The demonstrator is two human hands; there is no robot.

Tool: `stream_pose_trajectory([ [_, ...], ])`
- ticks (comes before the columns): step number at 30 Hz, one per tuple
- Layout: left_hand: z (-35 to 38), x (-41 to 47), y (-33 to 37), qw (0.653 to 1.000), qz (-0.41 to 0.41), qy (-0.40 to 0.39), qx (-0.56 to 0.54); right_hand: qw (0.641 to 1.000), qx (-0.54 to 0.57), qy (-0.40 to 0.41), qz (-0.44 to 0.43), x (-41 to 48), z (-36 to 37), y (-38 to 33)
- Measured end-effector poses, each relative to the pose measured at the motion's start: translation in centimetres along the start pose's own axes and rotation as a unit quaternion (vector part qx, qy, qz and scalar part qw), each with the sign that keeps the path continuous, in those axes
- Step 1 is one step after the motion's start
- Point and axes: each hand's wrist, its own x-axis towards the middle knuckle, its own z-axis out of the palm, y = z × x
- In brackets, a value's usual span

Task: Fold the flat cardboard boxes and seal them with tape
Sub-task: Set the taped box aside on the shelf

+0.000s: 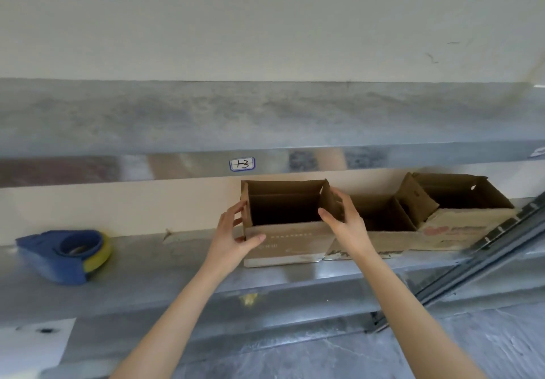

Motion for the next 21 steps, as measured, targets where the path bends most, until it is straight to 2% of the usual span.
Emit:
stream_pose_trajectory([
  [6, 1.1, -1.0, 1.2, 0.999, -0.021, 0.031, 0.036, 0.998, -0.031, -0.027, -0.038, 0.9, -1.5, 0.0],
  [8, 0.6, -1.6, 1.7, 0.996, -0.013, 0.038, 0.083, 0.993, -0.091, -0.017, -0.074, 1.1, -1.7, -0.3],
  [11, -0.8, -2.9, 2.5, 0.984, 0.021, 0.059, 0.166, 0.966, -0.2, 0.002, -0.165, 1.3, -1.2, -1.7],
  [14, -3.1, -4.3, 3.1, 0.952, 0.04, 0.095, 0.288, 0.934, -0.26, -0.035, -0.244, 1.2, 1.1, -3.9],
  [17, -6.0, -6.0, 3.6, 0.9, 0.042, 0.127, 0.414, 0.907, -0.284, -0.093, -0.298, 0.7, 5.0, -6.4],
  [21, -10.5, -8.9, 3.6, 0.844, 0.001, 0.169, 0.508, 0.874, -0.295, -0.166, -0.349, -0.7, 11.5, -9.7],
])
